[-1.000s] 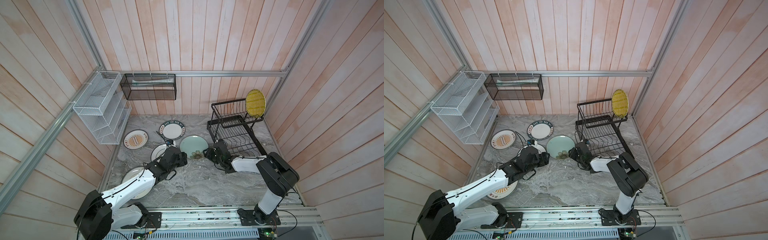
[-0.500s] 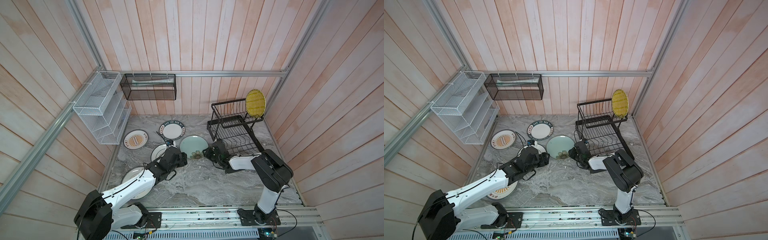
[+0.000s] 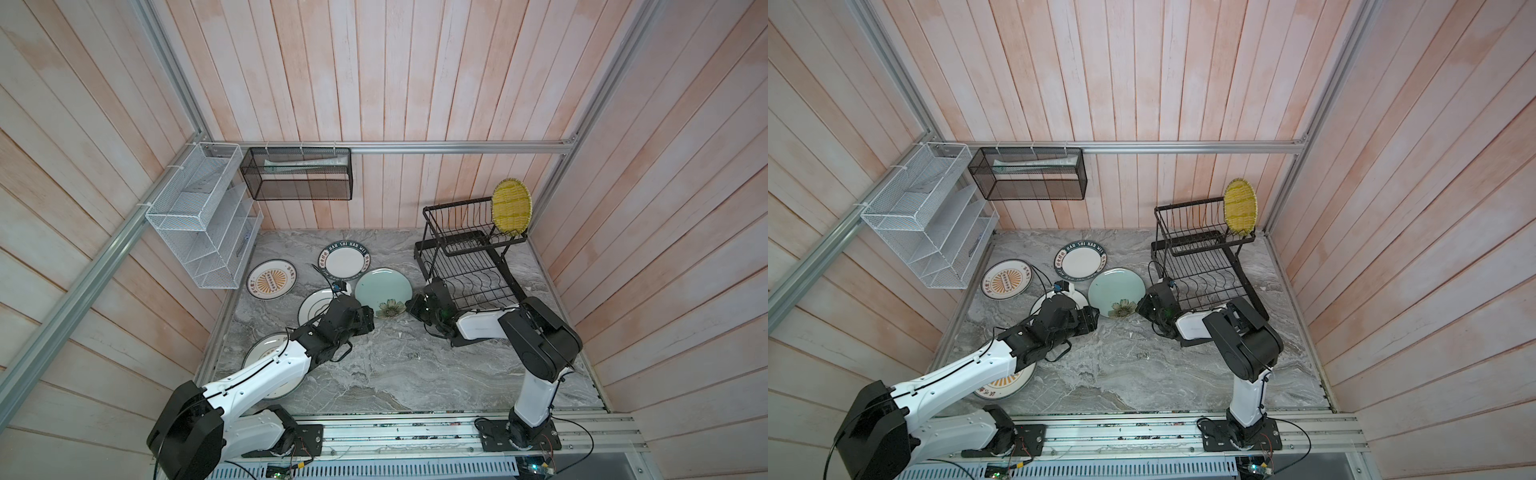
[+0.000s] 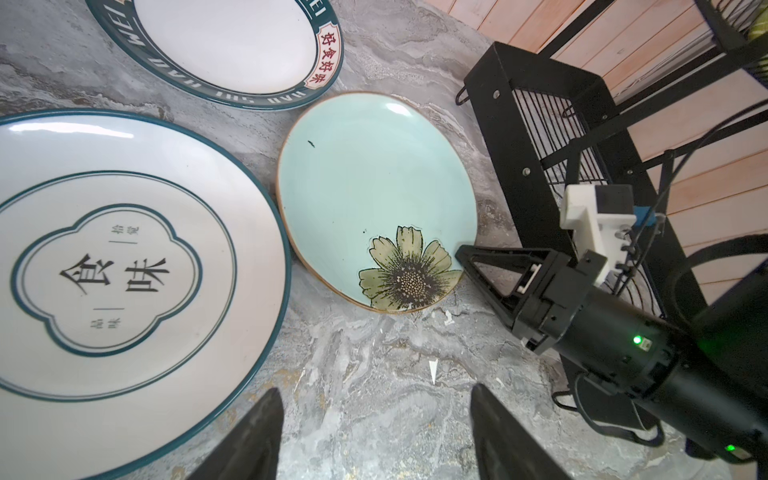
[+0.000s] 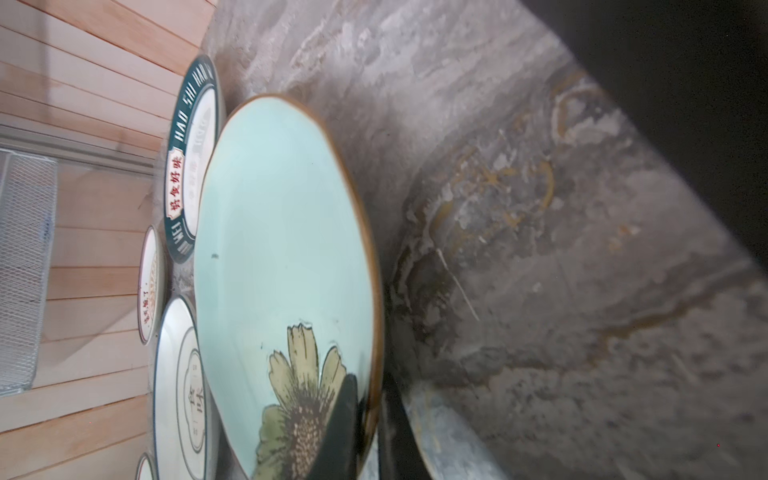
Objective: Load the plates into the dish rack
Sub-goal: 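Grasp the edge of the pale green flower plate with the right gripper, then drag the pale green plate toward the robot with the right gripper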
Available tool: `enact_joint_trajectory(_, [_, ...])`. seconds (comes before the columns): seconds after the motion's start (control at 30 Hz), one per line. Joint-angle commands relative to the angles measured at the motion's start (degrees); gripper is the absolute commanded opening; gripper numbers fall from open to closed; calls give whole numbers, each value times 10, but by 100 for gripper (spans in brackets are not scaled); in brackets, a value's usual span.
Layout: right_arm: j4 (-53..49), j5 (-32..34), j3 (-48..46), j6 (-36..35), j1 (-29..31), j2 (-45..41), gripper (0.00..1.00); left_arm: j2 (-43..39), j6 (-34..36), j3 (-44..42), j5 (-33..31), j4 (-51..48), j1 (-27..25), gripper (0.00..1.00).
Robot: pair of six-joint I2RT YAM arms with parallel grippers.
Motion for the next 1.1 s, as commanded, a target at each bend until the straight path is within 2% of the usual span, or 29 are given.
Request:
enact_joint_trajectory(0.0, [-7, -1, -3, 1, -4, 6, 3, -12, -2, -10, 0, 3, -2, 72])
enact_joint_trajectory(0.07, [-5, -1, -10, 1, -6, -4, 0, -12, -1, -10, -1, 2, -2, 72])
enact_joint_trajectory(0.47, [1, 0, -62, 3, -14, -99, 0, -18, 6, -4, -13, -16, 5, 73])
enact_joint_trajectory(0.7, [-20, 3, -89, -9, -17, -164, 0, 6, 2, -4, 15, -13, 29, 73])
enact_joint_trajectory(1.07, [-45, -25, -165, -16, -6, -234, 0, 51, 1, -1, 42, 13, 30, 73])
